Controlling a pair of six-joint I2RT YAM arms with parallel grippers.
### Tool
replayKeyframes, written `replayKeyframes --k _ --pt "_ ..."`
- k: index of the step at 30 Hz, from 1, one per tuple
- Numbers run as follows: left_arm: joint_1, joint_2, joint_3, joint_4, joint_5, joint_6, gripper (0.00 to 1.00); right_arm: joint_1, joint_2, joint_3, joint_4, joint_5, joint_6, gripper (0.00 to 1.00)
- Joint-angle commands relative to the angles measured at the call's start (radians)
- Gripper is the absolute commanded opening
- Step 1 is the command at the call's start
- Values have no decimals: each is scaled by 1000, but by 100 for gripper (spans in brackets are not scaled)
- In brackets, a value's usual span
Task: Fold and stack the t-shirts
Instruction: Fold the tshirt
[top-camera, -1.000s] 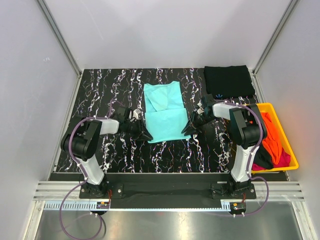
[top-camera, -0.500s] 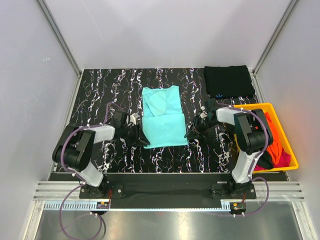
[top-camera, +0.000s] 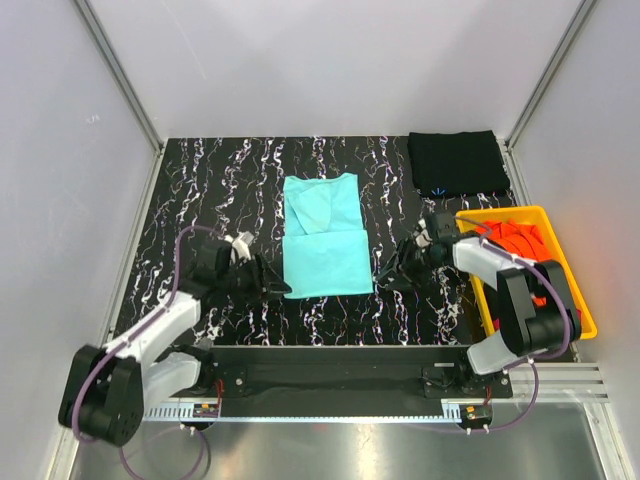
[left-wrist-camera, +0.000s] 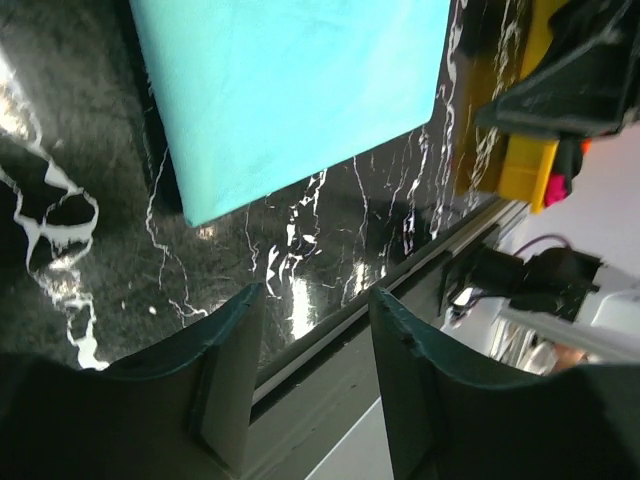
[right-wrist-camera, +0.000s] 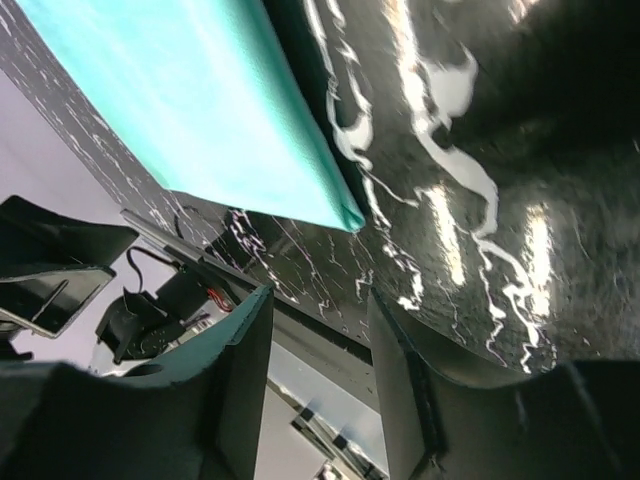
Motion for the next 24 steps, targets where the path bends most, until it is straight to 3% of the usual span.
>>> replayKeyframes --k 1,5,6,10,17,24 --pt "1 -90 -81 48 -75 -167 53 -4 -73 -80 76 8 90 50" --pt "2 -163 -262 223 -79 -364 54 -2 -120 -167 135 6 142 52" --pt "1 -178 -299 325 -83 -467 50 -2 -133 -204 172 8 157 53" --pt "1 -233 -452 556 -144 -694 47 1 -147 -314 321 1 297 53" --pt "-1 -307 -434 415 -279 -703 54 35 -157 -381 401 74 369 54" --pt "-36 -198 -404 418 -324 -731 50 78 -111 -399 507 133 449 52"
